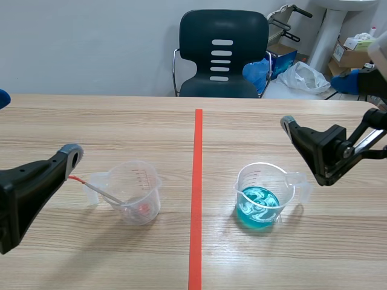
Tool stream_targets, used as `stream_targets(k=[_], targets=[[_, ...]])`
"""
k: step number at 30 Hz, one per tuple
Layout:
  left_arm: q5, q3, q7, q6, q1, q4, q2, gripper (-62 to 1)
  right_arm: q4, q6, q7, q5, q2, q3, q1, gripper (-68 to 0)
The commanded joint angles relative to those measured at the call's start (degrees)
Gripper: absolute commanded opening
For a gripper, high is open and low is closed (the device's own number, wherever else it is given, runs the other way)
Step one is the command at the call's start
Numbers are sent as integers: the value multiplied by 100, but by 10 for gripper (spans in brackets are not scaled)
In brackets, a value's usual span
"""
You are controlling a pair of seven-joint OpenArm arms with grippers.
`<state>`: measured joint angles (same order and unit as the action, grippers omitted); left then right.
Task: Do the redox reaction experiment
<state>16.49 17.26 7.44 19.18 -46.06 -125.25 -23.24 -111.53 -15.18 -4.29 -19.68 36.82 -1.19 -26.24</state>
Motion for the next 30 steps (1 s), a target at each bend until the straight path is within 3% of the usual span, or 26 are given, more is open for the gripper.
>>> stream_targets(k=[1, 6, 30], targets=[[37, 7, -79, -13, -44, -50, -31, 14, -339, 44, 74, -42, 96, 138, 76, -137], [37, 7, -57, -15, -44, -50, -31, 14, -610, 66, 181, -39, 96, 140, -142, -137], [37, 7, -13, -15, -44, -50, -28, 14, -629, 129, 138, 0, 173, 426, -409, -137]])
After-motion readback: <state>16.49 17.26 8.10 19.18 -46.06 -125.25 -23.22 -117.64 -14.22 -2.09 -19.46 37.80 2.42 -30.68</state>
